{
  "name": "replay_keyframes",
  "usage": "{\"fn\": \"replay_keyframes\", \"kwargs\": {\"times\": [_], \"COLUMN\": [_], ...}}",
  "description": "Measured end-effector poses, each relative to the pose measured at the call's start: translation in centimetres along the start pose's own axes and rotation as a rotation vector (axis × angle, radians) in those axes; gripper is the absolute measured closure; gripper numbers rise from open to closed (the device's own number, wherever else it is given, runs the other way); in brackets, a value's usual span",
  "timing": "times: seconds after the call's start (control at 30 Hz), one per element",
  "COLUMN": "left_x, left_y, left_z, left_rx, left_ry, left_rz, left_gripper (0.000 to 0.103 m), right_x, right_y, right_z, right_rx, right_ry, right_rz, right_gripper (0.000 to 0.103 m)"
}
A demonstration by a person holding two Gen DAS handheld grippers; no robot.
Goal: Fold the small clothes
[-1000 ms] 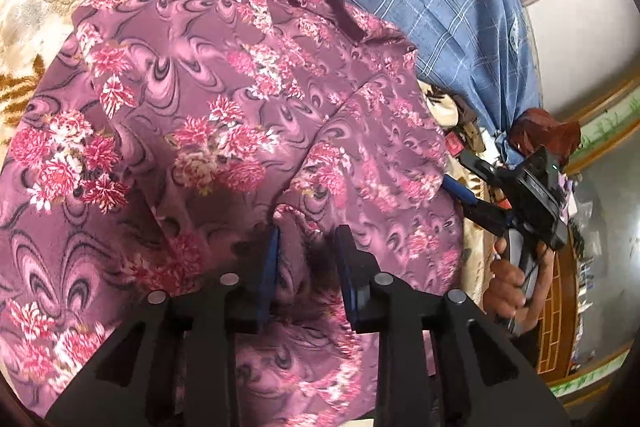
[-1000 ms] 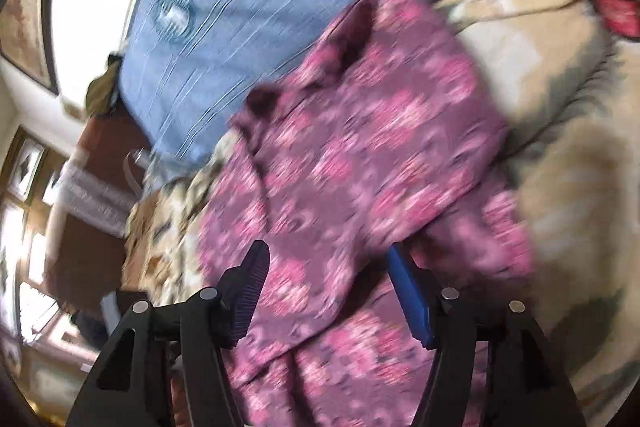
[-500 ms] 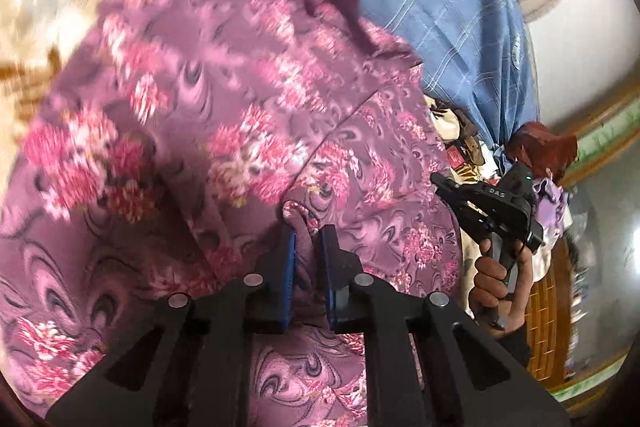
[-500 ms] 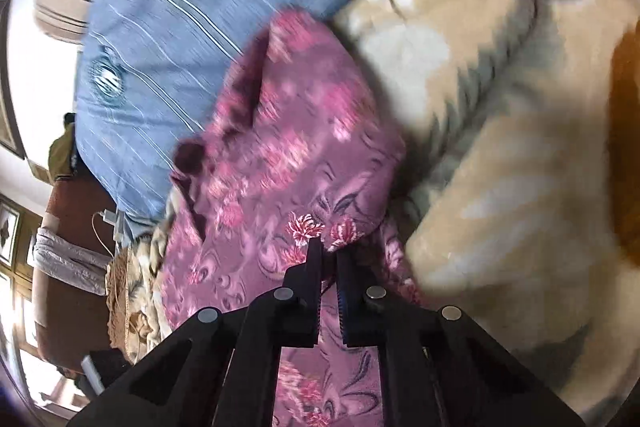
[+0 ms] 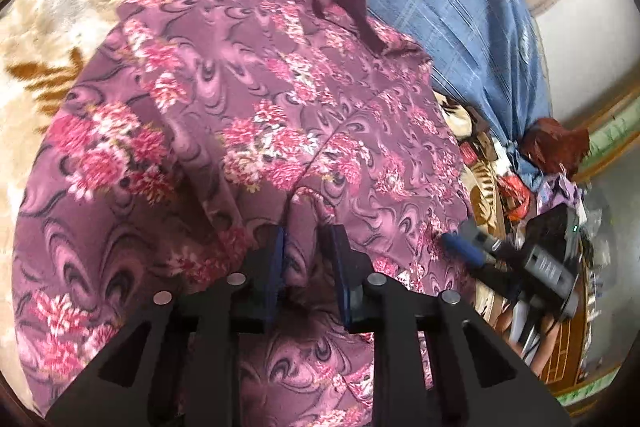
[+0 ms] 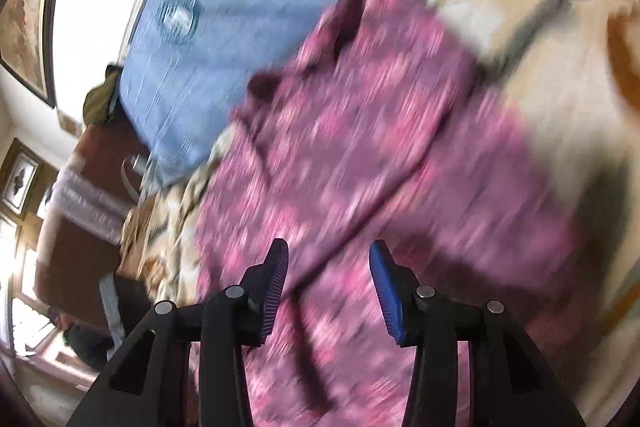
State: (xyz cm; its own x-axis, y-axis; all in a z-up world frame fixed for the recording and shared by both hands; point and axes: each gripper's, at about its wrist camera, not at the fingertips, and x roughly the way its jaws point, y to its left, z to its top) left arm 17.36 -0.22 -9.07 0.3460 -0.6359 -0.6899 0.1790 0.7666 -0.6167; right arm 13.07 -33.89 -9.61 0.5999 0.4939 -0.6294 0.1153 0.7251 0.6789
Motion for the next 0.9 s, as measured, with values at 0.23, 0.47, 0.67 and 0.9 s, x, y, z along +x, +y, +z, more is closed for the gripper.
{"fn": "replay_keyframes", "kwargs": {"times": [0.23,0.47,0.67,0.9], "left_x": [-1.3,-1.7,-8.2,-11.1], "left_y": [0.0,1.2,1.2,2.4], "left_z": [0.6,-0.8,-4.7,-8.2], "left_rx": [-0.044,-0.021,0.005,-0.023], "left_ry": [0.036,0.068,-0.075,-0.130], "left_rz": [-0.079,0.153,0.109,0.296], "left_gripper": [0.100,0.074,0.048,0.048], "right_x": [6.2,3.1,-1.6,-10.0], "right_y": [3.8,4.2,2.3,0.5], "right_z": [-1.5,-3.3,-4.9,-7.7], "right_rx": [-0.076,-0.035,0.036,-0.024], "right_ry": [0.151,0.091,0.032,-0.118], "right_rz": [-0.023,0.007,0.026,-0.101], "right_gripper": [0.098,0.083,0.060,0.037]}}
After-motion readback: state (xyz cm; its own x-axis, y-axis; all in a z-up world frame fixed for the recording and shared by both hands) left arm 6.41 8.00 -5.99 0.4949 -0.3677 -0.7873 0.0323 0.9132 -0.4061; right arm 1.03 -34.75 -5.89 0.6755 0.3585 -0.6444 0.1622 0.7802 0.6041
